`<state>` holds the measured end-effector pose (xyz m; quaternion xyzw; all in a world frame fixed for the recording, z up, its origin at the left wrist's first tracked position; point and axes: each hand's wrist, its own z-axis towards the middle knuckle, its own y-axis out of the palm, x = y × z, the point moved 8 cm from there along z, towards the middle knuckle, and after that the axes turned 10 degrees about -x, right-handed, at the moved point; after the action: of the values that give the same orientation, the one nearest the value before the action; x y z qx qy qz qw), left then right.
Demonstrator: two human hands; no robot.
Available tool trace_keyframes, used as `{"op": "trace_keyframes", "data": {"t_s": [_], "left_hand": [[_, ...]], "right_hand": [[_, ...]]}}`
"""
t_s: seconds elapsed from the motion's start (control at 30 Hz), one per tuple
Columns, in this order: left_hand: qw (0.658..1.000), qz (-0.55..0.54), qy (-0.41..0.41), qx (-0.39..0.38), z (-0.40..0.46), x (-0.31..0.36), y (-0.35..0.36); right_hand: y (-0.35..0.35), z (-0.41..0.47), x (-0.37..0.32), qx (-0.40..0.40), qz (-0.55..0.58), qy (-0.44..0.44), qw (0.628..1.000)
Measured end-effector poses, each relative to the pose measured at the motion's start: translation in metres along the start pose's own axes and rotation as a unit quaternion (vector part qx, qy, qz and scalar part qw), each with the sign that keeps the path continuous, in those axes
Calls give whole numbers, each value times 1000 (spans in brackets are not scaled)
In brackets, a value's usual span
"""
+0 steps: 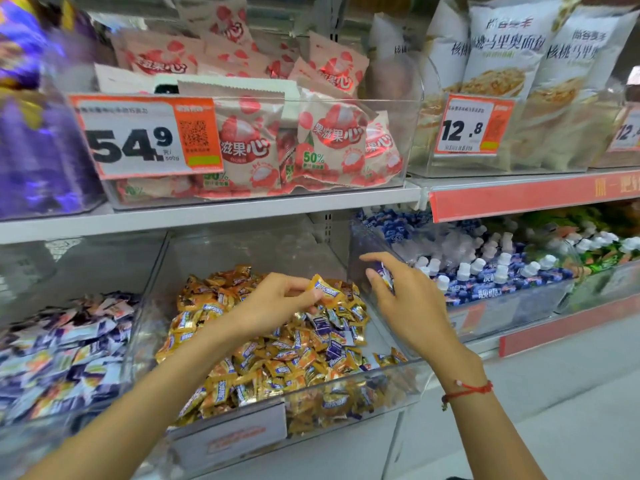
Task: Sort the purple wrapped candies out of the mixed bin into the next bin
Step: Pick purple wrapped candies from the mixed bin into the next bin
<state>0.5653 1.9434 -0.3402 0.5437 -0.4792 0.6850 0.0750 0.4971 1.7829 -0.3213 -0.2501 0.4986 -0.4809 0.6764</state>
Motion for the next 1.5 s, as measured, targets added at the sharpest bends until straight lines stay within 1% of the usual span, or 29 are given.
{"op": "trace_keyframes", "data": {"t_s": [0.03,0.1,0.17,0.23,0.3,0.37,0.43,0.47,0.53,0.57,0.63,0.7,0.73,0.8,0.83,0.87,0.97,1.07,1.13,1.2,1.27,1.37,1.43,1.5], "left_hand": [[1000,-29,3,5,-13,5,0],[997,-62,24,32,-32,13,0],[993,-60,39,96,-45,13,-8],[984,-18,32,172,-55,8,-24],[969,77,3,234,-60,3,-38],[947,169,-29,272,-58,-1,-46],[934,199,-45,292,-47,-7,-52],[927,221,-60,296,-39,-11,-53],[913,290,-87,272,-18,-18,-50],[911,323,-87,242,-6,-20,-44],[912,372,-63,158,18,-19,-22],[905,415,-52,82,37,-20,0],[894,440,-61,54,44,-23,9],[863,499,-79,15,55,-30,22],[853,516,-82,4,59,-34,26],[851,519,-80,2,62,-35,29],[869,490,-58,23,61,-30,30],[917,389,-24,82,43,-17,19],[952,281,7,122,18,-7,9],[966,197,43,162,-18,6,-2],[966,141,64,208,-66,16,-13],[953,41,67,294,-148,12,-42],[931,0,45,362,-200,-6,-69],[908,9,10,418,-243,-29,-99]], "right_hand": [[2,0,-3,-8,81,-4,997],[8,1,-13,-29,228,-13,973],[15,0,-28,-65,283,-28,956],[23,-4,-37,-100,281,-29,954],[28,-5,-36,-98,268,-16,958],[27,-6,-28,-65,267,6,961],[22,-7,-22,-21,239,19,971],[19,-8,-18,2,201,26,979],[9,-10,-12,52,92,44,993],[2,-11,-10,82,47,48,994],[-7,-10,-4,122,7,52,991],[-7,-7,3,131,-17,52,990],[-6,-6,5,129,-25,48,990],[-4,-5,5,124,-34,41,991],[-2,-5,5,119,-43,39,991],[-1,-4,5,111,-58,39,991],[3,-2,3,89,-93,37,991],[5,-1,0,86,-77,33,993],[8,0,-3,82,-22,25,996],[15,2,-8,56,58,18,997],[28,5,-24,15,143,4,990],[50,2,-79,-75,259,-50,962],[65,-1,-127,-140,274,-94,947],[79,-3,-178,-188,275,-144,932]]}}
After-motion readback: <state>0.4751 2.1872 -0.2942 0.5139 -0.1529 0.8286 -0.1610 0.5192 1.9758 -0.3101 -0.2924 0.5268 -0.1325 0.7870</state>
